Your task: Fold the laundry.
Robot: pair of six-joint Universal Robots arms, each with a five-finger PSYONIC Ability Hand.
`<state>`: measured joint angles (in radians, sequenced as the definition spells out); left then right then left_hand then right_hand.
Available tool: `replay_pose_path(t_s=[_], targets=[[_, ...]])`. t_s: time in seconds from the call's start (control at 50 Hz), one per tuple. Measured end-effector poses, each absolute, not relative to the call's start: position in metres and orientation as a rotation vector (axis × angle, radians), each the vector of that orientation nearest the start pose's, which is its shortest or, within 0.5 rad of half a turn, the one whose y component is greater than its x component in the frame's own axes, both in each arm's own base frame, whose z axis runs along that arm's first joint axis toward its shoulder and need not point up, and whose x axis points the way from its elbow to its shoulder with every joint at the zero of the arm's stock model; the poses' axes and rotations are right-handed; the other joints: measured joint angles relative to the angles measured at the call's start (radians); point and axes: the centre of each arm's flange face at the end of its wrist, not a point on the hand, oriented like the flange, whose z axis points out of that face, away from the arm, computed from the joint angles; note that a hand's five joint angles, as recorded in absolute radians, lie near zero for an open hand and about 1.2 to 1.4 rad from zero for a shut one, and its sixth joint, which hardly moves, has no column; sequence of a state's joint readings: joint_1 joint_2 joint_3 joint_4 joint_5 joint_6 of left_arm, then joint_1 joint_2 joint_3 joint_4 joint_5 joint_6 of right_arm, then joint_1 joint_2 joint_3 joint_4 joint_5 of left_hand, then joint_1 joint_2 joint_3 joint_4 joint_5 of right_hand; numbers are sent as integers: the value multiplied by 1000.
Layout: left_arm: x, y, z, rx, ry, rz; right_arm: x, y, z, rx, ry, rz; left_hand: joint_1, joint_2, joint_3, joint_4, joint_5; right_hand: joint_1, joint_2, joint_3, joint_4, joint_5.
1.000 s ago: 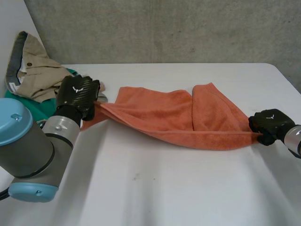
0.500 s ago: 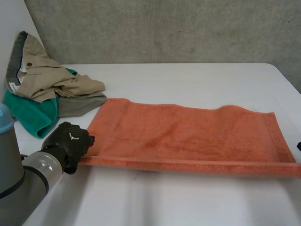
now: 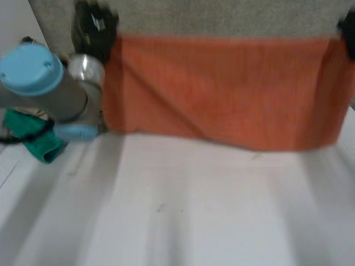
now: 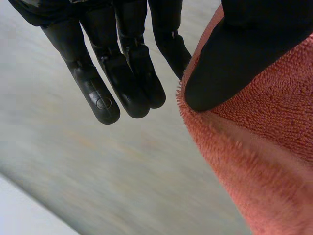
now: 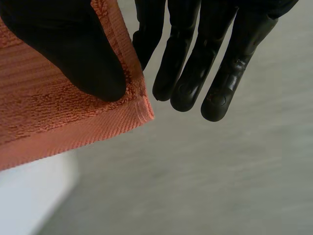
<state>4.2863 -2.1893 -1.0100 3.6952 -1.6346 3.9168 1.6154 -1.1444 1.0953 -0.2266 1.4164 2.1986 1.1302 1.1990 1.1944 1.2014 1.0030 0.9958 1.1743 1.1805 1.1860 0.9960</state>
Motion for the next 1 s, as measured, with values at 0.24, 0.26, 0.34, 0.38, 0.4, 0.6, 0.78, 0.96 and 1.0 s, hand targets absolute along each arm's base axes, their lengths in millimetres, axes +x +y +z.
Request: replay_pose_path(t_s=[0.24, 0.26, 0.34, 0.38, 0.4, 0.6, 0.78, 0.96, 1.0], targets=[[-305, -379, 361, 514, 1089, -2654, 175, -415, 373, 708, -1051, 2202, 0, 0, 0, 0, 4, 0, 0, 0, 0, 3], [-304, -378, 355, 525, 1114, -2647, 176, -413, 368, 720, -1068, 2199, 0, 0, 0, 0, 4, 0, 0, 0, 0, 3], [-300, -373, 314, 612, 1271, -2572, 181, -408, 335, 793, -1196, 2153, 0, 0, 0, 0, 4, 0, 0, 2, 0, 3], [-298, -369, 294, 656, 1342, -2528, 181, -405, 317, 831, -1269, 2121, 0, 0, 0, 0, 4, 0, 0, 2, 0, 3], [-297, -367, 287, 671, 1365, -2512, 181, -404, 313, 839, -1285, 2113, 0, 0, 0, 0, 4, 0, 0, 2, 0, 3], [-281, -320, 188, 918, 1717, -2207, 175, -361, 213, 1094, -1768, 1781, 0, 0, 0, 0, 4, 0, 0, 2, 0, 3], [-250, -226, 166, 1245, 1961, -1781, 132, -295, 189, 1313, -2086, 1237, 0, 0, 0, 0, 4, 0, 0, 2, 0, 3], [-218, -148, 169, 1576, 2075, -1302, 93, -251, 202, 1419, -2152, 911, 0, 0, 0, 0, 4, 0, 0, 2, 0, 3], [-219, -149, 173, 1575, 2059, -1321, 92, -252, 203, 1419, -2141, 926, 0, 0, 0, 0, 4, 0, 0, 2, 0, 3]])
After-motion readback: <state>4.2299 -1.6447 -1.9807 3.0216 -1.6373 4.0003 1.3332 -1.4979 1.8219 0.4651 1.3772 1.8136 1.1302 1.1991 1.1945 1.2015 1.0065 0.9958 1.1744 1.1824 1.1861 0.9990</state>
